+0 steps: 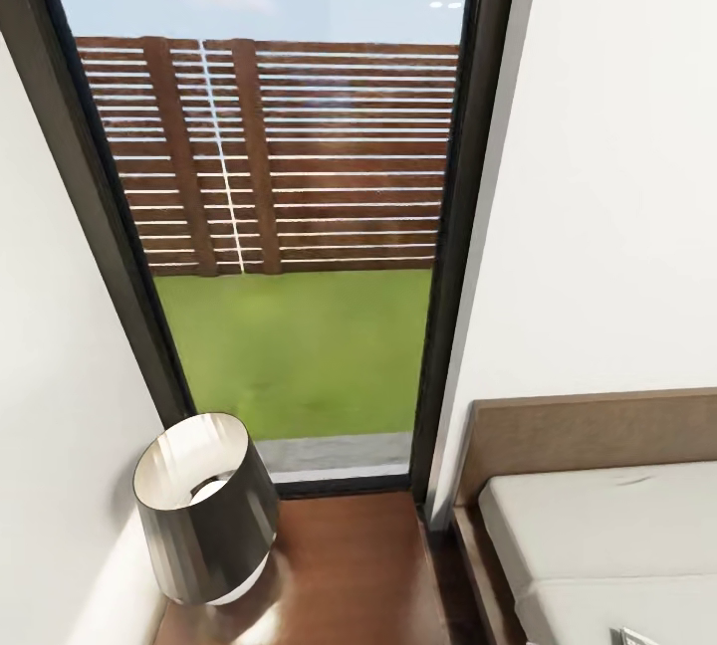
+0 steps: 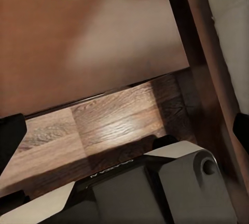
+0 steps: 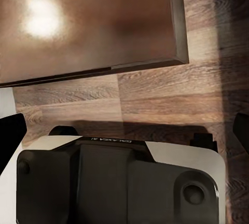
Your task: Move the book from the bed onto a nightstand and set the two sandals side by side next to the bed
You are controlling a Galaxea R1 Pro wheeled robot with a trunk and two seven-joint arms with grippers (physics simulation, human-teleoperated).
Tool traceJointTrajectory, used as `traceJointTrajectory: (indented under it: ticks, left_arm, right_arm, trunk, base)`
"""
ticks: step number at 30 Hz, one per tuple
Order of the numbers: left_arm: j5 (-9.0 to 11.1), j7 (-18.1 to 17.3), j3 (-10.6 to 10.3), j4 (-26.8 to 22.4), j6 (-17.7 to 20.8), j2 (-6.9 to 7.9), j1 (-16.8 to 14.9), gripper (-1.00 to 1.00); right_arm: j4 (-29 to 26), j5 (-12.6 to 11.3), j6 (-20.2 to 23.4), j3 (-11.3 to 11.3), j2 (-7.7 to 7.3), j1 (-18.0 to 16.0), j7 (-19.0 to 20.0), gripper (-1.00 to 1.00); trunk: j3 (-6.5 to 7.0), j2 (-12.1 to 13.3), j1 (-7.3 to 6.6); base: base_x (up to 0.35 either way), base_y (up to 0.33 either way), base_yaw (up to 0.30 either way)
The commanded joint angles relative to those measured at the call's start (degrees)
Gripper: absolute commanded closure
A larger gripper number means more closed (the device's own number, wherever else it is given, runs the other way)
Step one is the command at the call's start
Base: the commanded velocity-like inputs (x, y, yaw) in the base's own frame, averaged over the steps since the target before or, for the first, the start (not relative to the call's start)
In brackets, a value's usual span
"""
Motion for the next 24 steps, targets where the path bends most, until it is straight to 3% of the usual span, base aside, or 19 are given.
traceJointTrajectory:
  ticks: [1, 7, 24]
  left_arm:
    - [0.0, -0.2, -0.1, 0.1, -0.2, 0.01, 0.0, -1.0]
    - [0.1, -0.2, -0.1, 0.1, -0.2, 0.01, -0.1, -1.0]
    - [0.0, -0.2, -0.1, 0.1, -0.2, 0.01, 0.0, -1.0]
  right_arm:
    - [0.2, -0.4, 0.1, -0.4, -0.03, -0.1, 0.2, -1.0]
    - [0.2, -0.5, 0.1, -0.4, -0.03, -0.1, 0.2, -1.0]
    - [0.2, -0.5, 0.1, -0.4, -0.03, -0.1, 0.2, -1.0]
  trunk:
    - [-0.13, -0.1, 0.04]
    - [-0.13, -0.1, 0.04]
    - [0.2, -0.1, 0.04]
  base:
    - [0.002, 0.0, -0.045]
    - [0.001, 0.0, -0.165]
    - [0.001, 0.007, -0.268]
